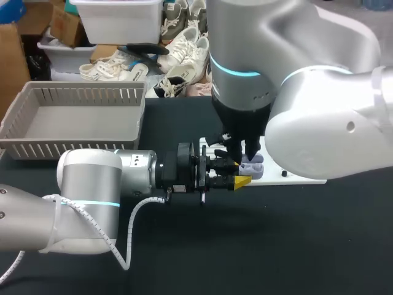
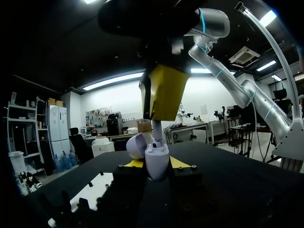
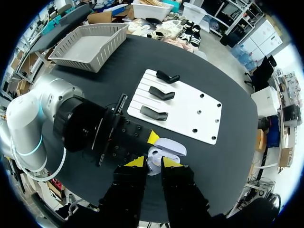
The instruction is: Pick up each earbud case from the left stands, insert the matching earbuds, close the lid, and place the case in the box.
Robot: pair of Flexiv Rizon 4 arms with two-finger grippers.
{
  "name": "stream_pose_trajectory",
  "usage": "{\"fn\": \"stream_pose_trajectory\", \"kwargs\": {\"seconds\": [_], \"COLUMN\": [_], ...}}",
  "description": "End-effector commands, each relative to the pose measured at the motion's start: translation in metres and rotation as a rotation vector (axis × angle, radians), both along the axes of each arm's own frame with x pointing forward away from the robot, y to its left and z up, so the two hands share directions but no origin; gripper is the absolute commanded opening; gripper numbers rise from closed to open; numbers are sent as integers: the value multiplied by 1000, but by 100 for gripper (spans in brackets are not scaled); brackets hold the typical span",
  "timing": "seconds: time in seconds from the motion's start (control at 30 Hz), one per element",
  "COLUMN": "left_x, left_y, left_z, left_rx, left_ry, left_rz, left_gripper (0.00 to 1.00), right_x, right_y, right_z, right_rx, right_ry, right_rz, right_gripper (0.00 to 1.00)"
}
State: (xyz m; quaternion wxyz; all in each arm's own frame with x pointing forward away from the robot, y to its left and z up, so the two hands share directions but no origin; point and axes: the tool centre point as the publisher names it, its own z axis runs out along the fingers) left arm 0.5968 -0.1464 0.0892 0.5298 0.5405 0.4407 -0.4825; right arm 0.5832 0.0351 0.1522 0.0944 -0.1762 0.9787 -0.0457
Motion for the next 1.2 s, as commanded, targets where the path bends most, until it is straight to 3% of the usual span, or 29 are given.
{"fn": "stream_pose_trajectory", "kwargs": {"seconds": [0.03,1.2], "left_x": [-1,-1], "left_y": [0,0], "left_z": [0,0], "left_rx": [1,1], "left_ry": [-1,-1], "left_rz": [6,6], "left_gripper": [0,0], "right_x": [2,10], "right_y": [-2,-4], "right_z": [-3,-13], "right_rx": [2,-9], "right_ry": [2,5], "right_rz": [-4,-12], "right_gripper": [0,0]}}
